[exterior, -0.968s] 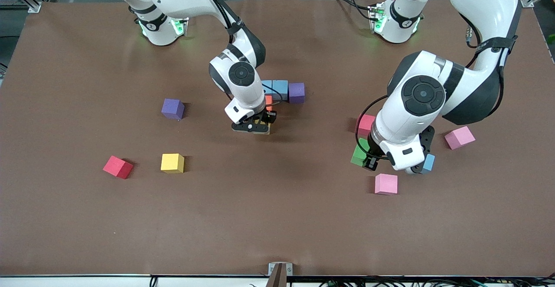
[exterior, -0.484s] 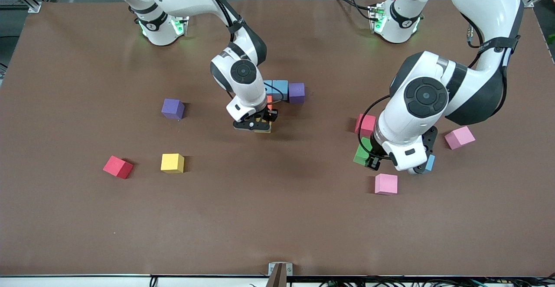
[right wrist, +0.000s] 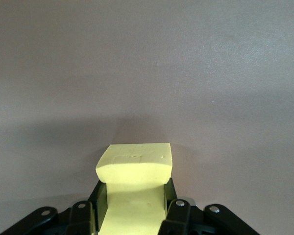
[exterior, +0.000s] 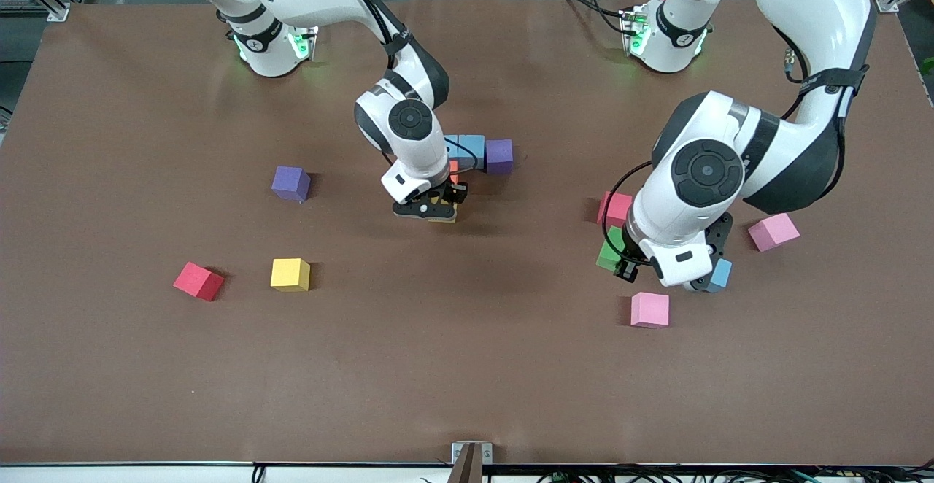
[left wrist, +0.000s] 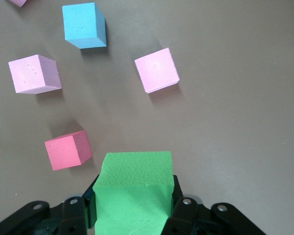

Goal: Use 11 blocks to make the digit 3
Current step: 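Carry the green block to the center beside the yellow block with the left gripper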

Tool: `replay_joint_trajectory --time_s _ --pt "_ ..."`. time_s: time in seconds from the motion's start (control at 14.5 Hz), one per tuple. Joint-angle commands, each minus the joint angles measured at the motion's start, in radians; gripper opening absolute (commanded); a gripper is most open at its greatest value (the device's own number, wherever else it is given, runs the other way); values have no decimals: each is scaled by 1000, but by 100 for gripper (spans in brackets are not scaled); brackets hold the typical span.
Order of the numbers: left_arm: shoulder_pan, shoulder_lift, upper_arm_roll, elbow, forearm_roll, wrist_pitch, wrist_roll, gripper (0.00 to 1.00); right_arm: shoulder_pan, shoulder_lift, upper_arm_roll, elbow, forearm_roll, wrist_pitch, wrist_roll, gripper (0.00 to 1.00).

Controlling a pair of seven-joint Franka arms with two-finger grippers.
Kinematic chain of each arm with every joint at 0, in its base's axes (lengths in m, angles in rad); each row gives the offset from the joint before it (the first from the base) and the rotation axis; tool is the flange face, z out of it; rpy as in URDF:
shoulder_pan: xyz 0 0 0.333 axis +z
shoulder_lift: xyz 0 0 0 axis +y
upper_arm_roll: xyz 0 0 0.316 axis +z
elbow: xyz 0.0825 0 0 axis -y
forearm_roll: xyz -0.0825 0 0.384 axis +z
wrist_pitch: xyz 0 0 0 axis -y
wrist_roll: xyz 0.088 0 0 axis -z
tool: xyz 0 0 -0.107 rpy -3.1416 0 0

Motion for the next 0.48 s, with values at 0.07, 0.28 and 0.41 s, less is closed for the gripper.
replay_joint_trajectory --time_s 0.07,0.28,0.41 --pt "-4 3 1 -46 5 -6 -144 20 12 -41 -1 -55 -3 -3 25 0" --pt "-15 29 0 -46 1 -2 -258 20 12 -44 -1 -63 -3 -3 25 0" --pt "-32 55 -2 -46 -4 4 -347 20 17 -44 -1 -63 -3 0 25 0"
